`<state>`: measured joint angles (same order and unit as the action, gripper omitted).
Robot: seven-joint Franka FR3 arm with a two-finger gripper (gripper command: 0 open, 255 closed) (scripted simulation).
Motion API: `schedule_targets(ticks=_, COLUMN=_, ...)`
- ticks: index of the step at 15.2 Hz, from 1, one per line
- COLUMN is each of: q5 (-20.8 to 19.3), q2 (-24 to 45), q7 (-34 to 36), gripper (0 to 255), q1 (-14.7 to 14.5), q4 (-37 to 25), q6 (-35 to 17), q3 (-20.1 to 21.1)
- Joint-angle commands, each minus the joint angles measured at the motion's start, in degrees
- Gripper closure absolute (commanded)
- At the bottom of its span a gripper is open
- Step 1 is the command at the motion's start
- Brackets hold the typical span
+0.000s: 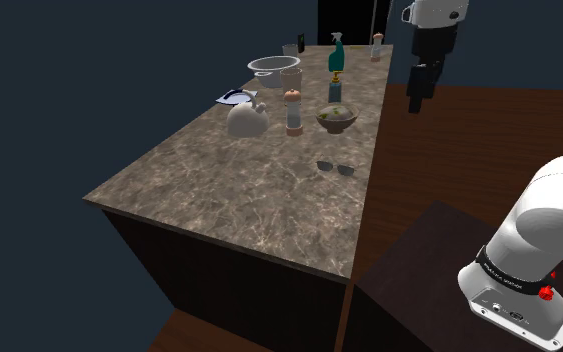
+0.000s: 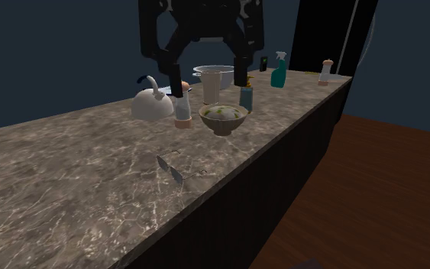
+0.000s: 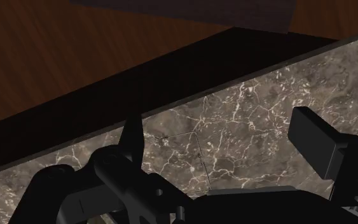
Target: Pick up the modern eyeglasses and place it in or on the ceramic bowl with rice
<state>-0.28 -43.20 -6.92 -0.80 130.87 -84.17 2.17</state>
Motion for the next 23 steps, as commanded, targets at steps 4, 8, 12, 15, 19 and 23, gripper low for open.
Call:
schedule_targets(ticks=4, q5=0.03, q2=2.81, q7=-1.09, gripper=0, q1=-0.52, q4=2.91, q6=-6.46, q3=-0.01)
schedule_targets(ticks=8, q5=0.1, q2=7.7, q7=-2.51, gripper=0, q1=-1.16, q4=5.65, q6=-15.06, q3=0.08)
schedule_targets(ticks=12, q5=0.16, q2=13.77, q7=-3.88, gripper=0, q1=-1.76, q4=7.04, q6=-23.51, q3=0.27)
schedule_targets(ticks=15, q5=0.17, q2=18.99, q7=-4.87, gripper=0, q1=-2.2, q4=7.19, q6=-29.61, q3=0.45)
schedule_targets(ticks=19, q5=0.11, q2=26.64, q7=-6.11, gripper=0, q1=-2.76, q4=6.18, q6=-37.22, q3=0.78)
schedule_targets(ticks=23, q5=-0.1, q2=34.81, q7=-7.25, gripper=0, q1=-3.25, q4=3.85, q6=-44.03, q3=1.2)
